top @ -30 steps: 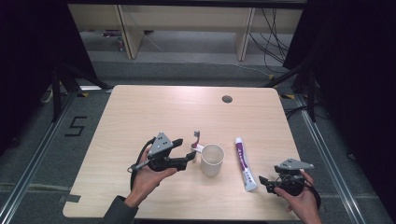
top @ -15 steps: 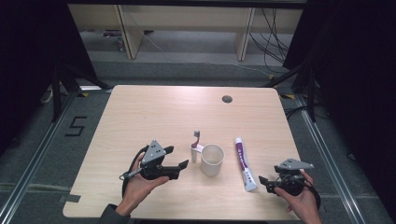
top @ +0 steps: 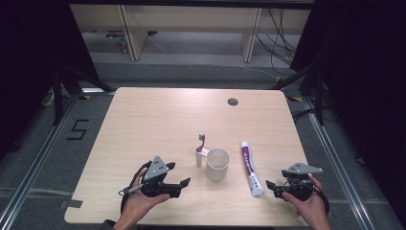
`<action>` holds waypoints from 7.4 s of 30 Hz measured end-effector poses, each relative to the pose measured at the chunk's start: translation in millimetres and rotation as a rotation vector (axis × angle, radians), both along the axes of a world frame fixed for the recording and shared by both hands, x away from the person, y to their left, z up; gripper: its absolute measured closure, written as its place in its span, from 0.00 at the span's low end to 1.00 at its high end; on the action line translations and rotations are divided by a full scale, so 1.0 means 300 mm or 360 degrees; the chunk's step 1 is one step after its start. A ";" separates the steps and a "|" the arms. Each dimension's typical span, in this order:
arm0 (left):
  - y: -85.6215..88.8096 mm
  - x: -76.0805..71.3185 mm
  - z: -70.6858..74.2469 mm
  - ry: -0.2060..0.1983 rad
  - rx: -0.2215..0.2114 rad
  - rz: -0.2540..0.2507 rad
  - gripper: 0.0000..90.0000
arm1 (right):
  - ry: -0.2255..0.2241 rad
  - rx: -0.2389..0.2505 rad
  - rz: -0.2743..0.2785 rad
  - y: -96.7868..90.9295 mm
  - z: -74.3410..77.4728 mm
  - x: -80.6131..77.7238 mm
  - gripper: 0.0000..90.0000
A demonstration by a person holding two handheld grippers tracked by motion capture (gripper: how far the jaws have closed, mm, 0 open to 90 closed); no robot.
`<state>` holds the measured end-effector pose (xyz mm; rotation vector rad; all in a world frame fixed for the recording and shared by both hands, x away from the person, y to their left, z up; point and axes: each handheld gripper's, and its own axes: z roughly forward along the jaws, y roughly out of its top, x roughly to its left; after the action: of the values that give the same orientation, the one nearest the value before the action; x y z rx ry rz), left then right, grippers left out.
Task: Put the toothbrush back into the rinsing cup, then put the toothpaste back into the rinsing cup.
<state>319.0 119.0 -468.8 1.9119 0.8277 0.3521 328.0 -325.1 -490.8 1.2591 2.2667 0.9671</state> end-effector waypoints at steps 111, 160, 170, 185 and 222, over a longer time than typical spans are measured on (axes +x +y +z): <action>0.050 -0.113 -0.113 0.0115 0.0164 -0.0026 0.24 | 0.0208 -0.0063 0.0523 0.258 0.032 0.077 0.98; 0.037 -0.117 -0.123 0.0138 0.0194 -0.0054 0.25 | 0.0247 -0.0223 0.0016 -0.076 0.020 0.235 0.99; 0.042 -0.115 -0.125 0.0138 0.0225 -0.0067 0.25 | 0.0230 -0.0221 -0.0042 -0.062 0.032 0.356 0.99; 0.038 -0.119 -0.122 0.0142 0.0216 -0.0083 0.25 | 0.0242 -0.0172 -0.0114 0.019 0.036 0.491 0.99; 0.035 -0.121 -0.122 0.0145 0.0221 -0.0088 0.25 | 0.0482 0.0048 -0.0211 0.165 0.074 0.445 0.38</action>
<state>282.7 129.5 -505.4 2.0890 0.8264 0.2971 461.5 -275.7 -468.5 1.6425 2.3570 0.8118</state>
